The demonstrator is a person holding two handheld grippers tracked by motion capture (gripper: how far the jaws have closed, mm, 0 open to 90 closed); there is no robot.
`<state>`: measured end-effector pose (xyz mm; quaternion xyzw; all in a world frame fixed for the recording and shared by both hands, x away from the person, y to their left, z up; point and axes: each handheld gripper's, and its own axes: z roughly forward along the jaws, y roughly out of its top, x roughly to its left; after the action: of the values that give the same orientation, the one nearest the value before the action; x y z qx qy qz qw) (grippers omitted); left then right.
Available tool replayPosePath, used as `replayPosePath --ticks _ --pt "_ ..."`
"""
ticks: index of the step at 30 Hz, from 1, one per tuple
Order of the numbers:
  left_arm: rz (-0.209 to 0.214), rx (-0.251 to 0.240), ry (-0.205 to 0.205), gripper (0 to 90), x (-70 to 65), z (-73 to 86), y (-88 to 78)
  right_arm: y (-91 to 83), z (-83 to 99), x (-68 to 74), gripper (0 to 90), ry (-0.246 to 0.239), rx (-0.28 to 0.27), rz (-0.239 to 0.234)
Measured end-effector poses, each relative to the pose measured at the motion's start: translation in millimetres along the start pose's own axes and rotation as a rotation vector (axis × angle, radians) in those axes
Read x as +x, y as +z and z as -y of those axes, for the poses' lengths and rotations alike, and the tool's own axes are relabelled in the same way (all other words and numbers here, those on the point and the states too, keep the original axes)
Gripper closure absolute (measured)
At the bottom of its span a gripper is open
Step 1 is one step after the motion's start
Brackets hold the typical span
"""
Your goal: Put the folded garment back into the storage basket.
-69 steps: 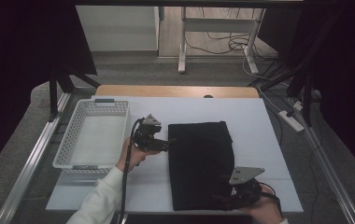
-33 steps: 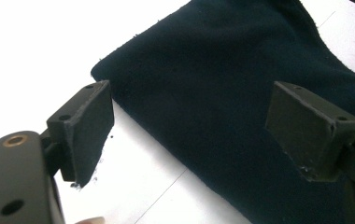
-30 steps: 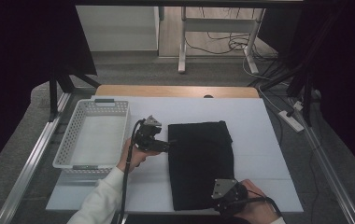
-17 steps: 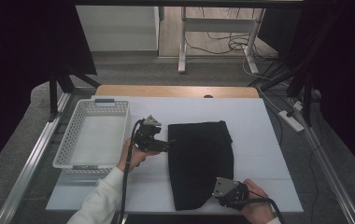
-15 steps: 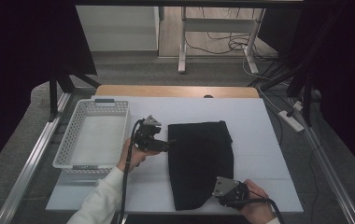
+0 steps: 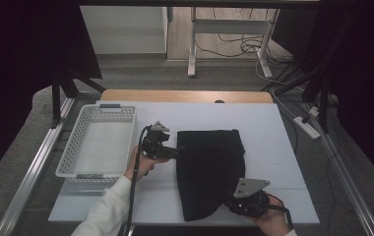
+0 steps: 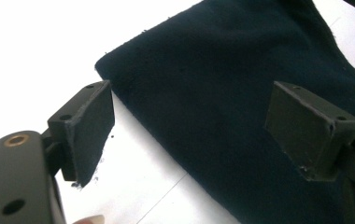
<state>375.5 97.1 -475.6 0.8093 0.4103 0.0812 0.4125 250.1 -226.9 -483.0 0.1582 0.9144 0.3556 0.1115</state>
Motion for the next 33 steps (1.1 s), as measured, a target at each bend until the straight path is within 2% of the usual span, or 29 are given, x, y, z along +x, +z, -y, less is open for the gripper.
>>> replayPosePath --ticks 3,5,10,13,17,19,20,23,28,33 --pt "-0.026 0.022 -0.026 17.0 2.2 -0.9 7.5 1.3 0.7 -0.1 72.4 0.018 -0.003 -0.01" --pt "-0.024 0.031 -0.037 17.0 4.0 -1.9 12.2 1.8 1.6 -0.9 72.4 0.031 -0.007 -0.012" --pt "-0.043 0.053 -0.077 16.0 9.9 -8.1 26.9 1.9 2.7 -1.7 72.3 0.031 -0.005 -0.013" --pt "-0.024 0.047 -0.09 14.8 12.6 -11.8 34.0 2.8 2.3 0.0 72.3 0.027 0.001 -0.004" --pt "-0.02 0.052 -0.068 14.0 14.3 -18.2 46.1 3.9 2.2 0.9 72.2 0.025 0.011 0.002" --pt "-0.014 0.063 -0.053 14.0 15.8 -21.4 53.0 4.8 2.8 0.9 72.2 0.027 0.014 -0.001" --pt "-0.025 0.077 -0.043 14.0 16.9 -23.6 58.2 5.2 3.0 1.1 72.2 0.027 0.016 -0.001" --pt "-0.022 0.093 -0.04 13.6 21.2 -27.8 68.8 6.4 2.9 2.0 72.2 0.022 0.024 0.002" --pt "-0.054 0.134 -0.032 13.4 30.7 -31.9 83.7 7.1 3.8 1.5 72.2 0.026 0.026 -0.001" --pt "-0.055 0.169 -0.021 11.1 34.8 -31.9 93.7 7.7 4.2 1.4 72.2 0.027 0.029 -0.003"
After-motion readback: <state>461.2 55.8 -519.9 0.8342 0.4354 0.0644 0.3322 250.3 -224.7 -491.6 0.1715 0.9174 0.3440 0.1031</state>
